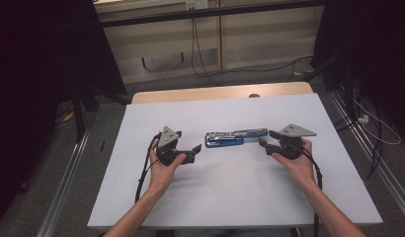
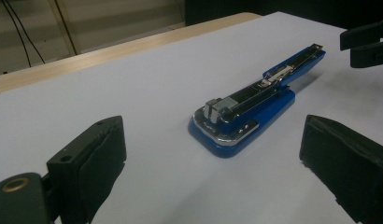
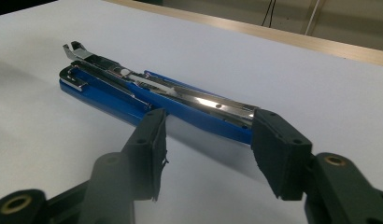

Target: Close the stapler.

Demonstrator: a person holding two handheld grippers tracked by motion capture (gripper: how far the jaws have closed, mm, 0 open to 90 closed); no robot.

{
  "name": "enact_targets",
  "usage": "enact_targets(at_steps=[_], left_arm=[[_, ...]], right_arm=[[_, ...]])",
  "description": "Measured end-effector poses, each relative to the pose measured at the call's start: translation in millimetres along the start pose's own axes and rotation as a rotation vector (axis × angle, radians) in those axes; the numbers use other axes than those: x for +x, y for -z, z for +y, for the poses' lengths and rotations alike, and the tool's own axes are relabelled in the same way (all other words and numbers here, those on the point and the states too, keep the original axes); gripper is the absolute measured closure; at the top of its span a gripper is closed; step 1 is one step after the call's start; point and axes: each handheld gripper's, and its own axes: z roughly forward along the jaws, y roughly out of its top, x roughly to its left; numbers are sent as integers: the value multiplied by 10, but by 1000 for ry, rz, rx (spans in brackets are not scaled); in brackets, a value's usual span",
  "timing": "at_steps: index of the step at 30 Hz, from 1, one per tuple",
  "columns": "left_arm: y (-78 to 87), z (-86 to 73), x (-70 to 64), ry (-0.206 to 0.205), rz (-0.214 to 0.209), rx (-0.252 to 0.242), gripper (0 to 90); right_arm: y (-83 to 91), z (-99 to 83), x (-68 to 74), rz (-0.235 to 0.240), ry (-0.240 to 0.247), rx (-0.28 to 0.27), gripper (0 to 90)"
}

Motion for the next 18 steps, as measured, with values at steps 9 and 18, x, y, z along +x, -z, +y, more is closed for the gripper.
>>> enact_targets(at_steps=[9, 18], left_arm=[[-197, 130, -24, 28, -19, -27, 70], [-387, 216, 34, 10, 4, -19, 70]], right_arm=[[7, -7, -17, 16, -21, -11, 652], [7, -19, -40, 32, -33, 1, 844]])
